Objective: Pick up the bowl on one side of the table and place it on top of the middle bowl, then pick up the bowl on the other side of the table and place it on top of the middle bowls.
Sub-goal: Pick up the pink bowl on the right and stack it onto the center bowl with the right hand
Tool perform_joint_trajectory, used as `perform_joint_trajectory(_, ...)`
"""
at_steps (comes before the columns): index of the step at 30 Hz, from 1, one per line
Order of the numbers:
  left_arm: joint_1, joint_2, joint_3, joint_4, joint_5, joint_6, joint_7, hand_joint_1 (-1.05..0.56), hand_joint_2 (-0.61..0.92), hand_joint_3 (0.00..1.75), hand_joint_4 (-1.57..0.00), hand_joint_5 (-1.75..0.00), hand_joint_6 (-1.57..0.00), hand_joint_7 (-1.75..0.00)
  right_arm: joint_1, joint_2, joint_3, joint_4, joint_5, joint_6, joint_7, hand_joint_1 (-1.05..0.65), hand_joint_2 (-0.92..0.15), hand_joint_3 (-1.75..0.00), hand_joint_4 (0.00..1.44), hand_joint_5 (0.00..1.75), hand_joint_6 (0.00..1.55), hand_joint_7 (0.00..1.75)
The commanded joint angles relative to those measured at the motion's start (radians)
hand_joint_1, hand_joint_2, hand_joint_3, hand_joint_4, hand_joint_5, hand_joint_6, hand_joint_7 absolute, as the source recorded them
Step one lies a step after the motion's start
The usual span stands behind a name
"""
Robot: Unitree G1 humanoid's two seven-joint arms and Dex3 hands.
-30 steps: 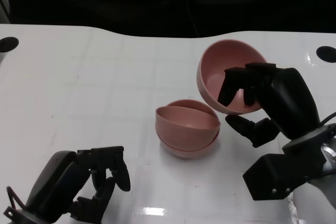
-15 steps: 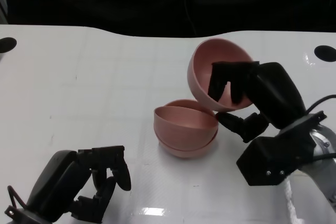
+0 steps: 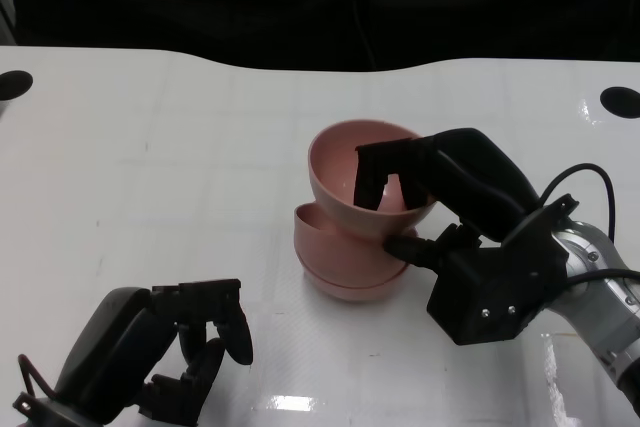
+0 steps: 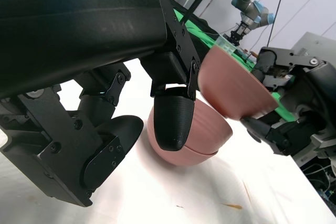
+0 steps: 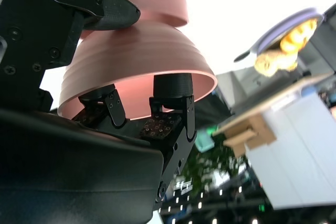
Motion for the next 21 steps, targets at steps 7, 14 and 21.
perform_joint_trajectory(7,0.006,0.005,0.001,-0.018,-0.002,0.019,-0.001,0.00,0.23,1.57,-0.88,-1.73,-0.84,-1.46,-0.027,-0.003,-0.010,0.022,0.075,-0.007,0.100,-0.09,-0.37,-1.15,0.88,1.60,0.87,0.93)
perform_joint_trajectory(14,0.009,0.007,0.001,-0.022,-0.002,0.022,-0.001,-0.01,0.21,1.57,-0.88,-1.72,-0.84,-1.46,-0.009,-0.019,-0.005,0.004,0.059,0.002,0.092,-0.21,-0.56,-0.64,0.71,0.76,0.87,0.14)
perform_joint_trajectory(21,0.010,0.008,0.001,-0.020,-0.003,0.018,-0.001,-0.01,0.21,1.57,-0.88,-1.72,-0.84,-1.46,-0.001,-0.030,-0.005,-0.001,0.041,-0.006,0.077,-0.27,-0.67,-0.45,0.71,0.67,0.88,0.06)
